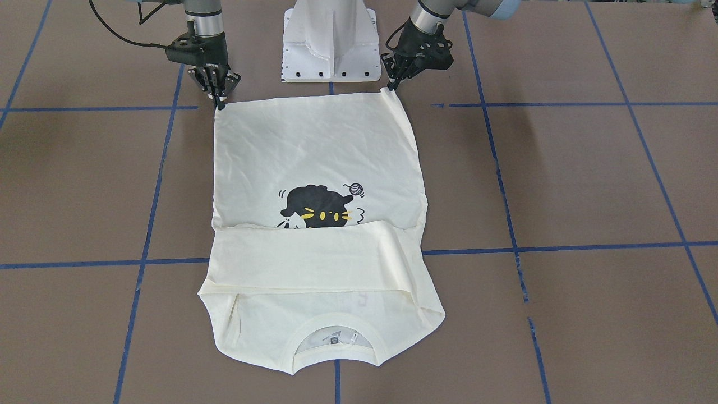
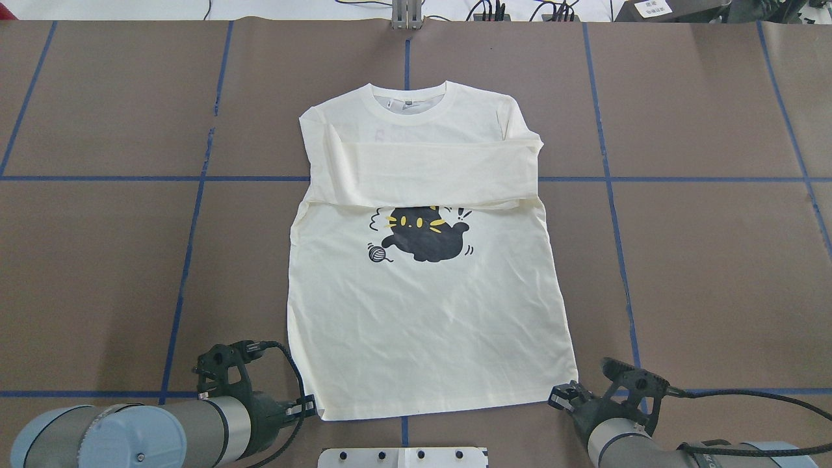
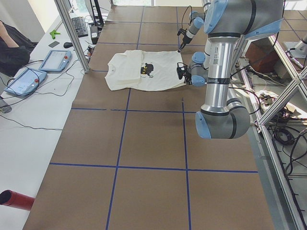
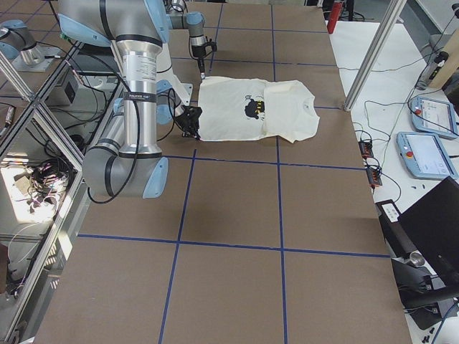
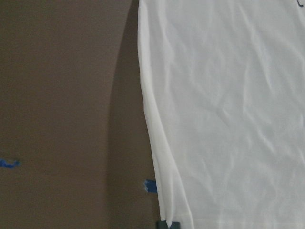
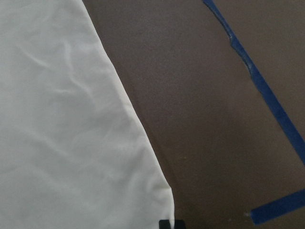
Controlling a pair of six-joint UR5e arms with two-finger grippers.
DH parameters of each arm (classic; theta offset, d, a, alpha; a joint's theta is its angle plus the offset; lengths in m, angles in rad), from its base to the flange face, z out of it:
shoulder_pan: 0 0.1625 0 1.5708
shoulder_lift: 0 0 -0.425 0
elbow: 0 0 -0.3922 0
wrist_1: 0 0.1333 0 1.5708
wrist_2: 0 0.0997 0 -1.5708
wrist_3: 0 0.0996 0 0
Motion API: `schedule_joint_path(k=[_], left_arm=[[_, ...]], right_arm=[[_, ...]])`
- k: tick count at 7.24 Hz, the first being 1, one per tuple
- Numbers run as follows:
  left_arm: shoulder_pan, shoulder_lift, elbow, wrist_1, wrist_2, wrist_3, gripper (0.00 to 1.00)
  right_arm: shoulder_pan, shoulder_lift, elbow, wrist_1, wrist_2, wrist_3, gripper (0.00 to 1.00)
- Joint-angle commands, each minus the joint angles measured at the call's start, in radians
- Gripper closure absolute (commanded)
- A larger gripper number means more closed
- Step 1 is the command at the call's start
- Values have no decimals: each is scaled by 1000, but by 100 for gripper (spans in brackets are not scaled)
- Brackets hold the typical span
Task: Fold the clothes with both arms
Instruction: 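Close both grippers on the bottom hem corners, then lift the hem with both grippers and fold it toward the collar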
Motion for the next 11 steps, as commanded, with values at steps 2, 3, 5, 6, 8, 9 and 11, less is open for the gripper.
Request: schedule_joint_path(k=[2,3,5,6,8,9,11], left_arm=[[-15,5,-106,78,-35,19,100],[-14,-1,-273,268,-87,22,100],[-33,-29,-537,557,-179,23,100],[-76,-58,-549,590,-219,28,100],[-205,-119,-494,607,-236,257,100],[-304,-170,-426,621,-257,363,100],[-484,-257,-289,641,-325,538,100]], right_arm=[[3,-55,117,-6,6,-22,100],[0,-88,235,-80,20,-36,100],[-7,-73,566,-406,139,-39,100],[42,-18,595,-458,184,-62,100],[174,72,563,-469,265,-210,100],[287,194,495,-480,346,-312,100],[509,446,216,-504,440,-432,100]])
